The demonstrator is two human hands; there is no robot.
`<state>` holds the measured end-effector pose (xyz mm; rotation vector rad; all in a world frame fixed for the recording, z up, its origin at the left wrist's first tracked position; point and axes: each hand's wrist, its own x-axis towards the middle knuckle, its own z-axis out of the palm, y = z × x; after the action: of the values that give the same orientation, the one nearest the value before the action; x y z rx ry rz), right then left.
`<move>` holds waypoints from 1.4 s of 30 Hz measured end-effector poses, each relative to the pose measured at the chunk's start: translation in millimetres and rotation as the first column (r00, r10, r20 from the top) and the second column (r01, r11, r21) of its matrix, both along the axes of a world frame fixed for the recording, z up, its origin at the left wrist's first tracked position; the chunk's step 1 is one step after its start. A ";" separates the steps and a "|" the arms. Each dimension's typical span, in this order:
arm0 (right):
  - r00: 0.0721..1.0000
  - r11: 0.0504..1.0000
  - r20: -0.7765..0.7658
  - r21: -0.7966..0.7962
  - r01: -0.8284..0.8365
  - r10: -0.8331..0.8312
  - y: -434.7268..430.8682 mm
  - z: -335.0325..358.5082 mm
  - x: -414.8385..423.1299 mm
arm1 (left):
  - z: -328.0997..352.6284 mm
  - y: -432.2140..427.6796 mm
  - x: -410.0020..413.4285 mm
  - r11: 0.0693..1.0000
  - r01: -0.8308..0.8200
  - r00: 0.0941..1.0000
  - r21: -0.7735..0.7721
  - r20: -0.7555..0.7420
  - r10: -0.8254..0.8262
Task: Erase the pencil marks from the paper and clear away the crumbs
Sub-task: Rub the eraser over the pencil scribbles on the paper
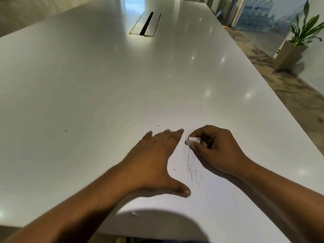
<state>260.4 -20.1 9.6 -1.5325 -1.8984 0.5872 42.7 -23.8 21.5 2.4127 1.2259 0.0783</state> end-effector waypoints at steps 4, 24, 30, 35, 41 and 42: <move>0.970 0.979 0.133 -0.040 -0.201 0.204 -16.8 9.8 -5.7 | -16.7 -7.9 4.4 0.996 -0.083 0.996 0.021 0.047 0.082; 0.835 0.945 0.465 -0.013 -0.327 0.295 -25.5 23.2 -31.8 | -14.8 -6.6 2.5 0.997 -0.052 0.999 0.053 0.010 0.052; 0.805 0.923 0.461 -0.096 -0.374 0.374 -43.0 28.2 -25.5 | -14.2 -6.6 3.1 0.997 -0.041 0.998 0.059 -0.040 0.043; 0.807 0.955 0.527 -0.027 -0.296 0.265 -24.9 31.5 -15.7 | -9.2 -6.0 4.5 0.998 -0.031 0.996 0.060 -0.087 0.036; 0.740 0.893 0.517 -0.119 -0.435 0.430 -59.3 34.3 -26.9 | -7.2 -5.4 7.4 0.997 -0.026 0.993 0.070 -0.114 0.034; 0.747 0.906 0.534 -0.092 -0.414 0.396 -50.0 36.4 -24.9 | -6.6 -5.1 8.4 0.997 -0.025 0.992 0.070 -0.121 0.034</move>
<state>235.4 -70.1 46.0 -1.3548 -2.7086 0.3047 51.1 -28.9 14.9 2.4905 1.3334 -0.0189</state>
